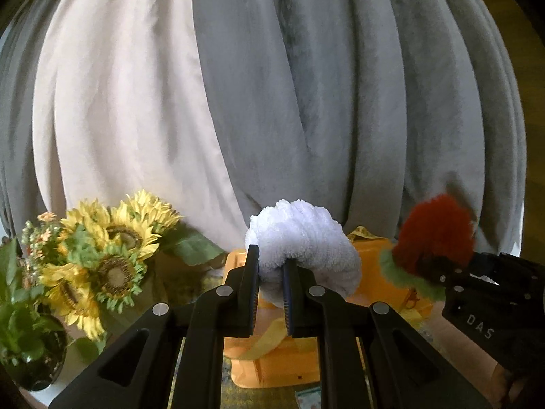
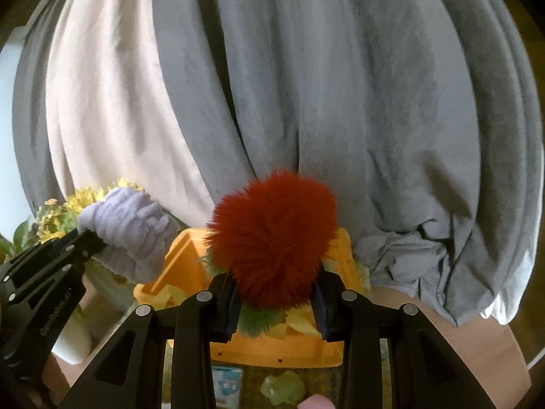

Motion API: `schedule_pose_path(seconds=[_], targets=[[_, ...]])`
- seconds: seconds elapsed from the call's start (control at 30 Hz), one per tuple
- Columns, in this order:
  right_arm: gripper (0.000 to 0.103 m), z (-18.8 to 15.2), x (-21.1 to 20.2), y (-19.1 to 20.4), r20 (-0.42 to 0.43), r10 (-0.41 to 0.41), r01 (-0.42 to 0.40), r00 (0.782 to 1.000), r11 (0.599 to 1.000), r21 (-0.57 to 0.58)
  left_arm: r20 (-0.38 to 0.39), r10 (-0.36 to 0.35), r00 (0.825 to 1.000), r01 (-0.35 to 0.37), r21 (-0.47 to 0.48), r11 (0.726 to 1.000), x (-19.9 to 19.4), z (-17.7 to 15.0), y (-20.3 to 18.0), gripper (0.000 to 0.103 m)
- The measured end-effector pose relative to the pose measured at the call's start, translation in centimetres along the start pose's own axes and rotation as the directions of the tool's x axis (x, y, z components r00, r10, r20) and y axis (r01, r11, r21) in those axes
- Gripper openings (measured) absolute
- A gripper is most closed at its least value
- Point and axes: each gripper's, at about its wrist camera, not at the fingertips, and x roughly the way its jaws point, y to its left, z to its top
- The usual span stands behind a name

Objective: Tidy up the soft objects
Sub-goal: 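Lift the sock and pompom and carry both toward the orange crate, then open both tools to drop the sock and pompom into the crate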

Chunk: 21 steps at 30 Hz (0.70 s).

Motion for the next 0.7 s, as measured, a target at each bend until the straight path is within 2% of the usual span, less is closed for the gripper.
schedule_pose_path(seconds=[0.33,0.63,0.67,0.7], targets=[[0.036,0.6,6.3,-0.7,-0.134,0.008,-0.009,0.991,1.000,-0.001,-0.079,0.003,0.997,0.000,0.034,0.999,5.6,0.0,0.2,0.014],[0.036,0.1,10.5,-1.2,-0.252,0.014,-0.014,0.968,1.000,0.002,-0.204,-0.039,0.978,0.047,0.034,0.998,10.3,-0.9,0.2,0.014],[0.036,0.1,10.9,-1.3,-0.262,0.016,-0.016,0.965,1.000,0.003,-0.217,-0.045,0.975,0.053,0.032,0.998,10.7,-1.0,0.2,0.017],[0.036,0.0,11.4,-1.4,-0.278,0.017,-0.016,0.960,1.000,0.005,-0.236,-0.056,0.970,0.065,0.028,0.997,11.2,-1.1,0.2,0.025]])
